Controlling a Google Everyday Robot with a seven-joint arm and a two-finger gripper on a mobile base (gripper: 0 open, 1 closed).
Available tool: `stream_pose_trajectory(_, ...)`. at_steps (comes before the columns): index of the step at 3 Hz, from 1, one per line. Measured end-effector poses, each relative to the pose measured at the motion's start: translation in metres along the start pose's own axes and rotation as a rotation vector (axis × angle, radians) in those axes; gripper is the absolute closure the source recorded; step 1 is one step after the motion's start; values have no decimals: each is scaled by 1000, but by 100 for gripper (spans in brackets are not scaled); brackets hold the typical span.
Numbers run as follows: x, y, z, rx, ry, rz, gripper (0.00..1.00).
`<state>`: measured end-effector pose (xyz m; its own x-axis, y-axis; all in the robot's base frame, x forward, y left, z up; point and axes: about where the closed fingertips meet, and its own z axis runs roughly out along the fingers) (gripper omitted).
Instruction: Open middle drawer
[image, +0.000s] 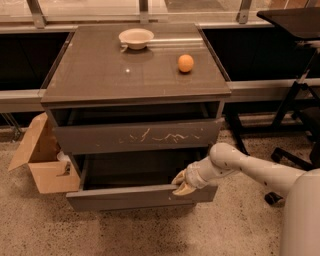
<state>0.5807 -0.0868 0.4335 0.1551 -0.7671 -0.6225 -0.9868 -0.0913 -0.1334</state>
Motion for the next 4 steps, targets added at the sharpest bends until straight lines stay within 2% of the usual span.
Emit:
stream_pose_trajectory(1,0,0,0,0,0,0,22)
stream_pose_trajectory(2,0,0,0,0,0,0,1)
stream_pose_trajectory(3,0,0,0,0,0,0,0)
stream_pose_trajectory(4,-6,12,0,-36,-18,-25,0)
